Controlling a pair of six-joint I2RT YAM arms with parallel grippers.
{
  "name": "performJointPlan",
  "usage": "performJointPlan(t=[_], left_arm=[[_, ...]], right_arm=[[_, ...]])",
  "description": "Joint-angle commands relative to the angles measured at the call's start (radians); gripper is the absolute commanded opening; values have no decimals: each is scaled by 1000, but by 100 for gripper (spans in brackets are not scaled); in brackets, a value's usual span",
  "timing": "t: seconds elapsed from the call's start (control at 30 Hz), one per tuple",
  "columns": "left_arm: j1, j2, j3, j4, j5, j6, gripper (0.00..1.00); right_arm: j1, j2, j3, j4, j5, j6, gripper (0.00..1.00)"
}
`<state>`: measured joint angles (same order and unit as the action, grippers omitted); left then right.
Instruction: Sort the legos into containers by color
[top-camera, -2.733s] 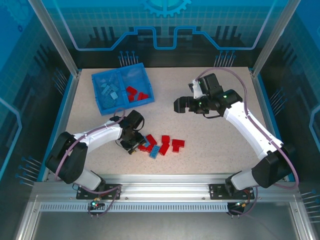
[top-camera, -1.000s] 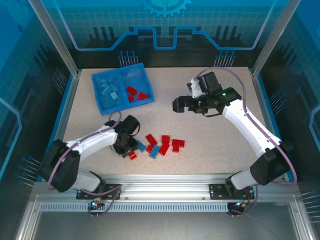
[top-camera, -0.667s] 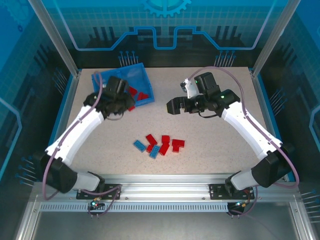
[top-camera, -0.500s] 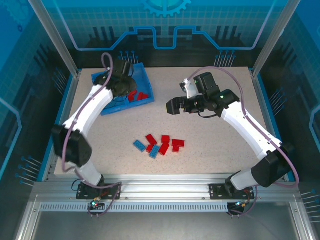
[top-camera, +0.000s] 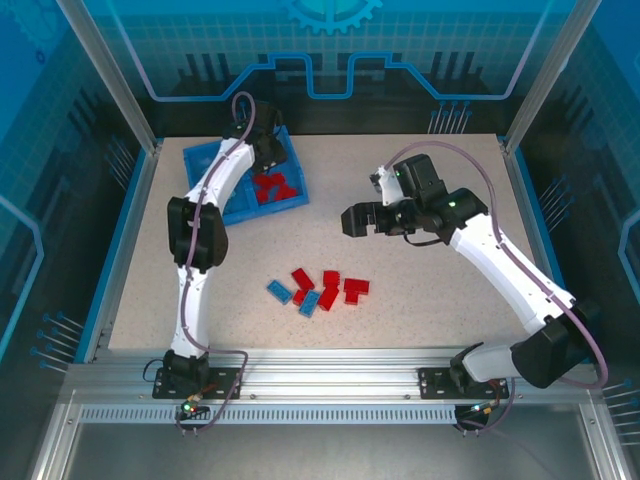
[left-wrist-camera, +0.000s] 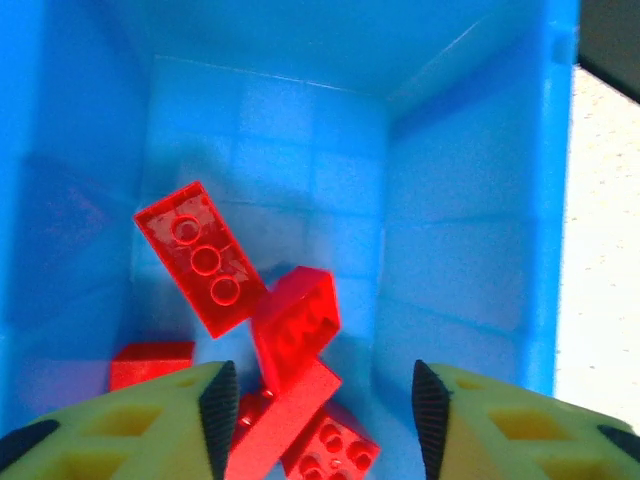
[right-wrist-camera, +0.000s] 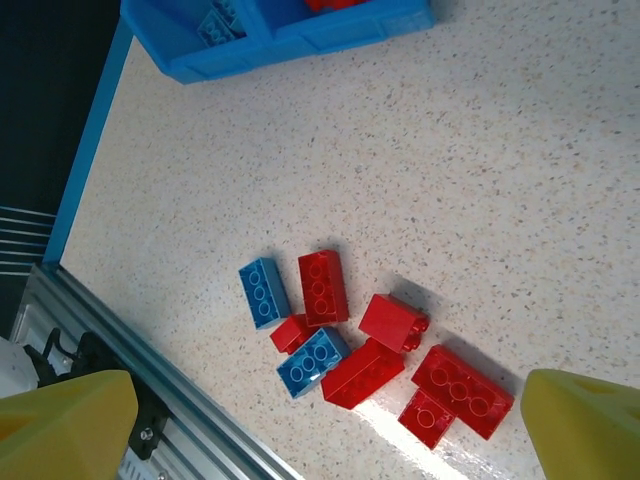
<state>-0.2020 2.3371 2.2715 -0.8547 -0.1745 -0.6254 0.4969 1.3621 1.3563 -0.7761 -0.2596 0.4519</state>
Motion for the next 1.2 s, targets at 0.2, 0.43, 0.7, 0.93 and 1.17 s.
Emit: performJointPlan(t=[0.2,0.43,0.7,0.93,1.17], left_arm=[[-4,-234,-28,-3,115,40,52],[-69,-641,-382,172,224,198,52],[-239,-1073,-820,279,335,676,80],[-269,-1352,-1111,324,339,808,99],[-269,-1374,-1155,303,314,779,99]], right_arm=[[6,-20,-82,-62,64,-32,100],[30,64,-156,-97,102,-75,100],[140,245,-163,-128,184,-87,99],[184,365,-156,-82,246,-90,99],[189,460,-130,-51,251,-102,96]])
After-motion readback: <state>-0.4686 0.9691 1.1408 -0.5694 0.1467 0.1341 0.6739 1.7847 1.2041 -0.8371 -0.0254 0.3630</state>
